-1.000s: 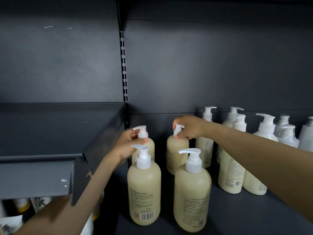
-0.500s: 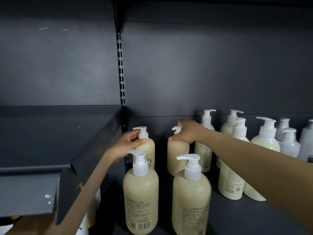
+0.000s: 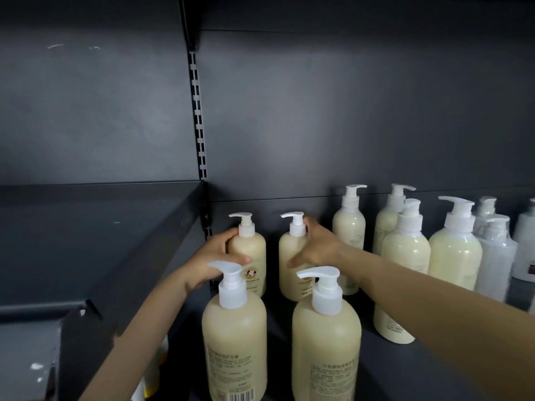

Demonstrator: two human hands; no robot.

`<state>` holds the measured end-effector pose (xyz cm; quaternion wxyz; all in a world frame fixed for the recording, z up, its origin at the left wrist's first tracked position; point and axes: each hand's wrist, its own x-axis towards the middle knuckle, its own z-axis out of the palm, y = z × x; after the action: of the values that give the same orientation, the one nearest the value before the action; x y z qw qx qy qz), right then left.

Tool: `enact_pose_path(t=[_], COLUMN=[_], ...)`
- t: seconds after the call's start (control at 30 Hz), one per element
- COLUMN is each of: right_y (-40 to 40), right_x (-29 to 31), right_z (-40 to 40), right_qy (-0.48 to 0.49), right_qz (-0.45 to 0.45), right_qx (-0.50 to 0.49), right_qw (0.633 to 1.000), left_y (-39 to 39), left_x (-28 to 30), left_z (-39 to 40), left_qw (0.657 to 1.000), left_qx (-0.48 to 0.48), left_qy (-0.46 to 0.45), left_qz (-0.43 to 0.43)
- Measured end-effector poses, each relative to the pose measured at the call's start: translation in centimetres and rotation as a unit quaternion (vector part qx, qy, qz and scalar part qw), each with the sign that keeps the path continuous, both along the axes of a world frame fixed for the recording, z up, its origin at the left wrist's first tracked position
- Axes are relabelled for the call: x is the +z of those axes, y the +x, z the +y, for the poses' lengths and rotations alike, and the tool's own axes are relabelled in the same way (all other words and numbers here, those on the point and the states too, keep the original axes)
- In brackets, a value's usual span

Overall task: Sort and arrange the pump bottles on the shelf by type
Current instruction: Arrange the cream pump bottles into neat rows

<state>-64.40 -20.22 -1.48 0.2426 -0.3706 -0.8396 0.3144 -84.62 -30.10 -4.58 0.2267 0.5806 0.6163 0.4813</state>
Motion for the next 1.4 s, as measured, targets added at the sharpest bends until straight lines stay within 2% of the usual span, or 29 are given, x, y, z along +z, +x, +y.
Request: enact_pose_path(t=[0.3,0.47,0.67,0.8,0.87,0.93,1.03,1.13,1.27,1.4], right_y=[-0.7,-1.5,-1.4,0.4,2.2,4.4,7.9,10.6,12.8,12.9], right_x=[-0.6,-1.0,-1.1,-0.5,0.2,1.1,1.5,0.9,-0.3,-0.9], right_z=[1.1,1.7,1.4,-0.1,-1.7,-3.8,-6.0,-7.8,-9.7,-10.9], right_qy=[0.038,0.047,0.034,0.039,0.01,-0.076,-0.244,-0.302,-0.339,-0.284], right_qz=[-0.006,-0.001,-0.004,0.013,0.057,0.124,0.214,0.236,0.192,0.077], right_qx=[-0.031,-0.061,-0.056,-0.051,-0.028,-0.005,0.049,0.106,0.208,0.255], right_qw=[0.999,0.997,0.998,0.998,0.998,0.989,0.945,0.918,0.897,0.921], left_y=[-0.9,-0.6,0.6,1.2,1.7,2.7,4.6,5.9,7.1,7.6], left_x=[0.3,-0.1,0.0,-0.8,-0.9,-0.9,-1.0,-1.6,-2.2,-1.7], left_z=[0.7,0.9,0.0,-2.6,-4.8,-7.3,-10.6,-13.2,-15.4,-16.0], left_qw=[0.998,0.997,0.998,0.997,0.993,0.988,0.973,0.961,0.959,0.973], left_qx=[0.028,0.031,0.042,0.062,0.087,0.08,0.039,-0.007,-0.059,-0.081], left_qy=[-0.016,0.014,0.023,0.018,0.013,0.02,0.035,0.027,0.015,-0.024], left_qz=[0.057,0.07,0.045,-0.041,-0.074,-0.129,-0.225,-0.275,-0.276,-0.213])
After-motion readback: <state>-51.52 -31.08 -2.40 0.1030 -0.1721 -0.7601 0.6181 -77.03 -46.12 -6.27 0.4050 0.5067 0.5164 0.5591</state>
